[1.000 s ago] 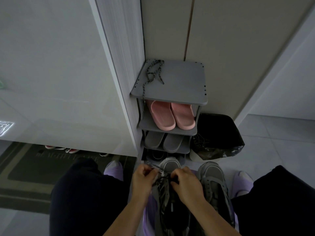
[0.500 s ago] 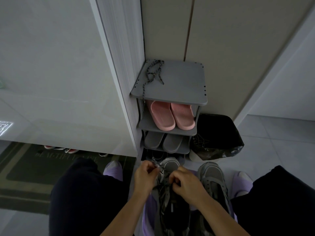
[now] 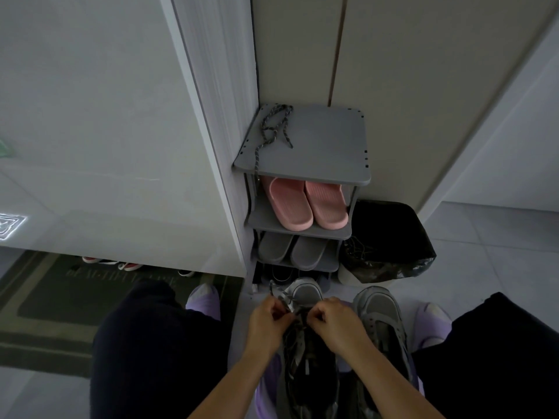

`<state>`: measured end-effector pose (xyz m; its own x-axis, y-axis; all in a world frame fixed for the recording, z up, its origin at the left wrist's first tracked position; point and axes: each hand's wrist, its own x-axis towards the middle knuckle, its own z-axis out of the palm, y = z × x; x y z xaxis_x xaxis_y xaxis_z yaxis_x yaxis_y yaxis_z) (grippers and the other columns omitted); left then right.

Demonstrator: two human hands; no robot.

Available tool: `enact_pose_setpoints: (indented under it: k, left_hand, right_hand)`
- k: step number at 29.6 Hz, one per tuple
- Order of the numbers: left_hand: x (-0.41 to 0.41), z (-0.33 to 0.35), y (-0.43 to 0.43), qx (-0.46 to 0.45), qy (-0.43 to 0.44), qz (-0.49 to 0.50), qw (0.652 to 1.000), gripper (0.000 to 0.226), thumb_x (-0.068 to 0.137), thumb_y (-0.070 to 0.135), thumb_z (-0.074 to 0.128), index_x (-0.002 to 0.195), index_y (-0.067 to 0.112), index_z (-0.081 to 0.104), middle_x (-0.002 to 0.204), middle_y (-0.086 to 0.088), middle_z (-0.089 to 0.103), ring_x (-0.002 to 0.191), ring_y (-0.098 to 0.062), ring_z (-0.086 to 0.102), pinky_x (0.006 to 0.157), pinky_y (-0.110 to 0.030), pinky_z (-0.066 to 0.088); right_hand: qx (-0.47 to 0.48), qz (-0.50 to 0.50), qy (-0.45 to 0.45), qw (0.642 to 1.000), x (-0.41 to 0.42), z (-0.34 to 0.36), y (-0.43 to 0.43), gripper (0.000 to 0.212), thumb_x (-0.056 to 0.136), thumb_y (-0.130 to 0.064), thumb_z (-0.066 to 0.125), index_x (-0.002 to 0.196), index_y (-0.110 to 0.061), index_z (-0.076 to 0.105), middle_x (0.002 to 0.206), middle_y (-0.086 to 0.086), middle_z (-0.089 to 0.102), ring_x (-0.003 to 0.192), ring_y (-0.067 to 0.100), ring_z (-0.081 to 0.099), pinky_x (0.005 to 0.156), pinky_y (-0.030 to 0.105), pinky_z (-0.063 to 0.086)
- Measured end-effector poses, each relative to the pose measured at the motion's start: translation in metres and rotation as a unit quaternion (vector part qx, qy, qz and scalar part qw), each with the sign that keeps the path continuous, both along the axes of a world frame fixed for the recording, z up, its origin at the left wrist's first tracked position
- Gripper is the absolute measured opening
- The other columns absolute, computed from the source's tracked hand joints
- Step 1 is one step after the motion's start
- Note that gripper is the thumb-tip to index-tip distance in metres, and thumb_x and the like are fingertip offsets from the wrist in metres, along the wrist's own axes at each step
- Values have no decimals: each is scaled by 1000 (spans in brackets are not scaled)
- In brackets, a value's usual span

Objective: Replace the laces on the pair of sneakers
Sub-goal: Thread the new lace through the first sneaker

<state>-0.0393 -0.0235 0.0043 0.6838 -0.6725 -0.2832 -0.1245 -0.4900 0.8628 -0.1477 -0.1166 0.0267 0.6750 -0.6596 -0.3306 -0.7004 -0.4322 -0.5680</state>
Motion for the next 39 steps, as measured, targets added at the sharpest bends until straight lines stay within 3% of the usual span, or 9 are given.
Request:
enact_pose_setpoints:
  k: [2, 6, 17, 22, 26, 31, 34, 36, 39]
  left_hand:
    - [-2, -3, 1, 9, 13, 13, 1000, 31, 79, 6, 67, 61, 21, 47, 59, 7, 51, 57, -5, 48, 54, -14, 37]
    - [-8, -6, 2, -17, 166, 100, 981, 29, 82, 1, 63, 57, 13, 54, 52, 2, 54, 55, -11, 49, 53, -22, 39]
    - [-9, -1, 1, 22, 102, 27, 994, 34, 84, 3, 61, 54, 15, 51, 49, 8, 47, 38, 6, 44, 44, -7, 32]
    - [-16, 0, 3, 24, 94, 34, 995, 22, 82, 23, 65, 66, 20, 50, 66, 3, 54, 64, -9, 53, 58, -12, 41]
    - [-28, -6, 9, 35, 90, 42, 994, 38, 48, 53, 54, 79, 31, 50, 90, 2, 60, 89, -16, 58, 84, -37, 49]
    - [-26, -6, 6, 62, 37, 72, 995, 25, 48, 44, 50, 64, 26, 55, 67, 3, 58, 71, -21, 60, 70, -39, 51]
    - [-25, -15, 7, 55, 61, 90, 993, 27, 45, 49, 49, 54, 24, 50, 55, 3, 52, 57, -19, 52, 63, -42, 51]
    - [-24, -17, 8, 55, 71, 93, 992, 29, 46, 50, 49, 51, 21, 48, 51, 4, 50, 54, -18, 49, 60, -38, 47]
    - [-25, -16, 9, 51, 83, 102, 990, 31, 46, 51, 52, 57, 21, 52, 61, 0, 57, 60, -17, 54, 67, -40, 49]
  right_hand:
    - [11, 5, 10, 1000, 1, 1, -2, 18, 87, -29, 59, 98, -21, 70, 99, -3, 58, 94, 14, 60, 80, 27, 48]
    - [42, 8, 12, 999, 6, 4, -3, 17, 85, -24, 62, 98, -21, 73, 99, -5, 70, 92, 10, 64, 77, 24, 48]
    - [41, 12, 18, 999, 8, -1, -1, 19, 85, -24, 62, 102, -20, 71, 98, -6, 65, 95, 12, 63, 80, 25, 49]
    - [67, -11, -32, 997, 5, -6, 4, 12, 87, -26, 60, 76, -31, 59, 86, -9, 49, 73, 1, 49, 60, 11, 35]
    - [127, -49, -77, 988, 1, -6, 8, 25, 89, -20, 57, 68, -29, 49, 77, -9, 48, 64, 0, 44, 57, 10, 37]
    - [145, -149, -156, 966, -8, 18, -4, 23, 89, -13, 57, 69, -23, 54, 69, -6, 55, 65, 7, 51, 57, 14, 38]
    - [66, -268, -183, 944, -39, 44, -46, 13, 90, -10, 53, 79, -7, 59, 68, 3, 53, 63, 17, 48, 58, 27, 36]
    - [-6, -361, -192, 913, -74, 50, -82, 25, 89, -12, 51, 76, 10, 55, 65, 13, 47, 65, 21, 44, 62, 31, 33]
    - [-42, -411, -102, 905, -106, 46, -108, 35, 80, -26, 50, 59, 3, 48, 60, 19, 51, 64, 27, 49, 61, 35, 36]
